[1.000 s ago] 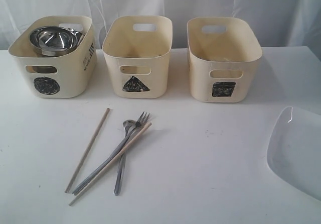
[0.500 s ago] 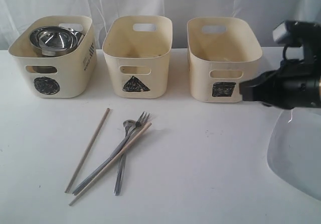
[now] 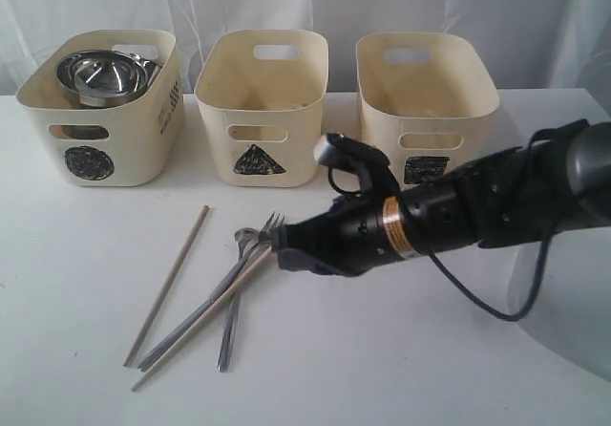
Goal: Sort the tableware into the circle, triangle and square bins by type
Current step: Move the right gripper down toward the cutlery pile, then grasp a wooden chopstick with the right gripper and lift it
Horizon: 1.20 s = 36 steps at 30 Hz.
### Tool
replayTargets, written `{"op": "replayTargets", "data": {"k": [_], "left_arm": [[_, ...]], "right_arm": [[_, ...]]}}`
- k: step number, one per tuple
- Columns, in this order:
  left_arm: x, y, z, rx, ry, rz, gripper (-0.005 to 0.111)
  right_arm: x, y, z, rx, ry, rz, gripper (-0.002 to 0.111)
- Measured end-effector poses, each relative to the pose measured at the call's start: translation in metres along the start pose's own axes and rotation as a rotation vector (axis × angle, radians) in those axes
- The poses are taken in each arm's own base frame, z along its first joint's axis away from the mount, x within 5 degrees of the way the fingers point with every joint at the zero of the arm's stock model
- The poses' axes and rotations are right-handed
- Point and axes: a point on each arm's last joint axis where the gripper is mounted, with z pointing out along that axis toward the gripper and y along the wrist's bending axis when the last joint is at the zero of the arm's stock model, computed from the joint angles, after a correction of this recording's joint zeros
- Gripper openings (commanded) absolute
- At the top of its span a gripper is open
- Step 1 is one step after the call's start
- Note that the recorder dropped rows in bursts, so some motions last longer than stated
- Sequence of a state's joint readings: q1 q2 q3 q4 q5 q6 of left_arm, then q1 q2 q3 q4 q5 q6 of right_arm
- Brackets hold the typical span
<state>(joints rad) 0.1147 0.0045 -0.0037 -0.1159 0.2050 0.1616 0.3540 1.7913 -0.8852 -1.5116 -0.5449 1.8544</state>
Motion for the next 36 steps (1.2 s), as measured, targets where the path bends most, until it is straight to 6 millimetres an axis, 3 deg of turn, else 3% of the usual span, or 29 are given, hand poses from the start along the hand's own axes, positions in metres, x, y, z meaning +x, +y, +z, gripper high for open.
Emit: {"op": "replayTargets", "data": {"k": [4,6,11,12,19,27,36], "left_arm": [[0.000,0.000,0.000,0.000,0.000,0.000,0.000],[0.000,0.000,0.000,0.000,0.000,0.000,0.000],[0.000,0.000,0.000,0.000,0.000,0.000,0.000],[0.000,0.000,0.000,0.000,0.000,0.000,0.000],[0.000,0.000,0.000,0.000,0.000,0.000,0.000],[0.000,0.000,0.000,0.000,0.000,0.000,0.000],[0.000,0.000,0.000,0.000,0.000,0.000,0.000]], "right_arm": [[-0.025,0.014,0.009,0.099,-0.109,-0.024,0.000],[-0.028,0.014,0.019,0.144,-0.120,-0.026,0.009],[-0.012,0.009,0.057,-0.005,0.007,0.067,0.052],[-0.009,0.007,0.062,-0.019,0.024,0.097,0.054],[-0.009,0.004,0.065,-0.005,0.028,0.245,0.055],[-0.005,-0.013,0.072,0.109,0.009,0.276,0.055],[-0.005,-0.017,0.082,0.090,-0.008,0.367,0.055]]}}
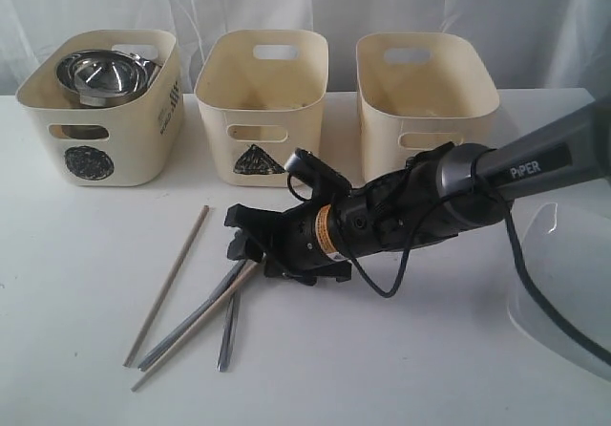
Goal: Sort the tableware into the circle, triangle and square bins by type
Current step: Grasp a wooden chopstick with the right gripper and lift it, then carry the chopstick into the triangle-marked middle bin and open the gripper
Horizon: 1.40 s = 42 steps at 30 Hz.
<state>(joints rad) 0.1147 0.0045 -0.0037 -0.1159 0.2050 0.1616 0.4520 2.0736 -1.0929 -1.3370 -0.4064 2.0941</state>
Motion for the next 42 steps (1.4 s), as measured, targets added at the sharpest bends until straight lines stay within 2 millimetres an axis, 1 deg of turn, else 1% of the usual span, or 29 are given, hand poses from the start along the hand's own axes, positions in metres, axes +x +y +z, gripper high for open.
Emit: {"op": "replayTargets", "data": {"k": [4,7,16,17,28,31,32,34,42], "left_arm": [[0.000,0.000,0.000,0.000,0.000,0.000,0.000],[0.000,0.000,0.000,0.000,0.000,0.000,0.000],[0.000,0.000,0.000,0.000,0.000,0.000,0.000],[0.000,0.000,0.000,0.000,0.000,0.000,0.000],[0.000,0.000,0.000,0.000,0.000,0.000,0.000],[0.000,0.000,0.000,0.000,0.000,0.000,0.000],[0.000,0.000,0.000,0.000,0.000,0.000,0.000],[0.000,0.000,0.000,0.000,0.000,0.000,0.000],[0.000,0.000,0.000,0.000,0.000,0.000,0.000]], "right_arm": [[-0.004,0.001,0.004,0.000,-0.010,-0.002,0.055],[-0.008,0.002,0.006,0.006,-0.024,-0.006,0.047],[-0.011,-0.005,0.008,0.067,-0.052,-0.010,0.002],[-0.011,-0.006,0.009,0.071,-0.052,-0.009,0.000],[-0.009,-0.004,0.009,0.047,-0.038,-0.007,0.000],[-0.010,0.000,0.004,0.038,-0.037,-0.030,0.000],[-0.010,0.002,0.001,0.035,-0.038,-0.042,0.000],[-0.014,0.012,-0.009,0.016,-0.054,-0.083,0.000],[-0.028,0.058,-0.060,-0.075,-0.152,-0.220,0.000]]}}
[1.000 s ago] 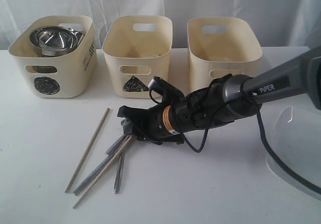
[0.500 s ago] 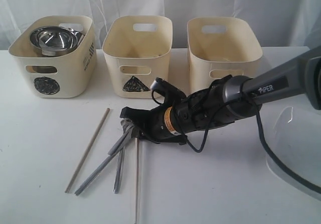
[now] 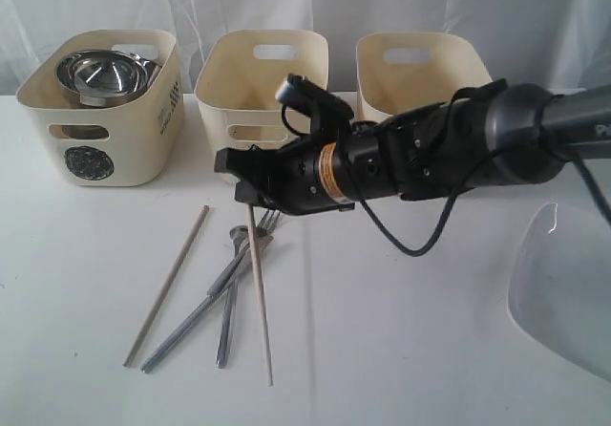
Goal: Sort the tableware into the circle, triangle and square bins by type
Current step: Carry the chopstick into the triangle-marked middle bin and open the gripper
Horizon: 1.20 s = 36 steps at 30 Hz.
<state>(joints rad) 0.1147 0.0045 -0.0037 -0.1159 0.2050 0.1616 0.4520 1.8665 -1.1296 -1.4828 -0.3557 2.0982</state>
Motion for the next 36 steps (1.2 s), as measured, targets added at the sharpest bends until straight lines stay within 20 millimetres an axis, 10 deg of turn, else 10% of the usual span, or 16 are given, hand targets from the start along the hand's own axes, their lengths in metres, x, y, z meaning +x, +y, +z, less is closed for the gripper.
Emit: {"op": "replayTargets", "data": {"k": [13,22,36], "left_arm": [[0.000,0.000,0.000,0.000,0.000,0.001,0.000],[0.000,0.000,0.000,0.000,0.000,0.001,0.000],[0.000,0.000,0.000,0.000,0.000,0.001,0.000]], "right_arm": [[-0.059,0.073,-0.078,-0.063,-0.318,-0.655,0.000],[-0.096,0.089,-0.046,-0.115,-0.492,-0.923,0.000],[-0.090,0.104,-0.027,-0.136,-0.624,-1.511,0.000]]}}
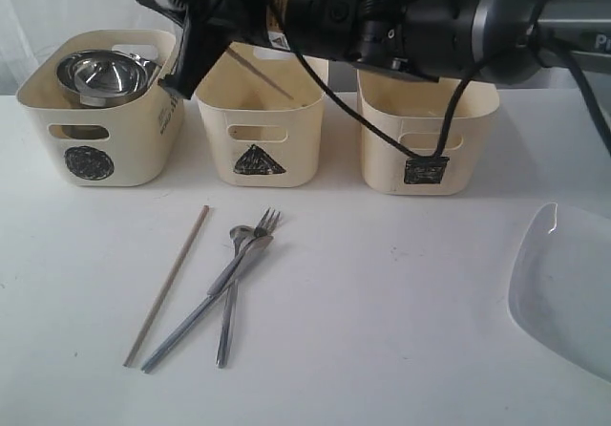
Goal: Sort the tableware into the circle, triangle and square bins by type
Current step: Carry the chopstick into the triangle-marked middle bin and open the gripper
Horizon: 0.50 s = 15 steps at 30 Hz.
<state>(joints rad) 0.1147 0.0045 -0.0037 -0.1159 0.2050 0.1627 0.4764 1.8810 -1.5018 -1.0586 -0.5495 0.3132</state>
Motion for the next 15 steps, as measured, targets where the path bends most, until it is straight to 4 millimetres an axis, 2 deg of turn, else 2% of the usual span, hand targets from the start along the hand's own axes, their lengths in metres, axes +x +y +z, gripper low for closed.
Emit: {"op": "replayTargets", "data": {"k": [5,15], "left_arm": [[0.000,0.000,0.000,0.000,0.000,0.000,0.000],[0.000,0.000,0.000,0.000,0.000,0.000,0.000]], "right_arm": [[0.002,0.006,0.004,-0.012,0.016,-0.191,0.000],[0.045,0.023,0.022,0.010,0.078,-0.237,0.000]]}}
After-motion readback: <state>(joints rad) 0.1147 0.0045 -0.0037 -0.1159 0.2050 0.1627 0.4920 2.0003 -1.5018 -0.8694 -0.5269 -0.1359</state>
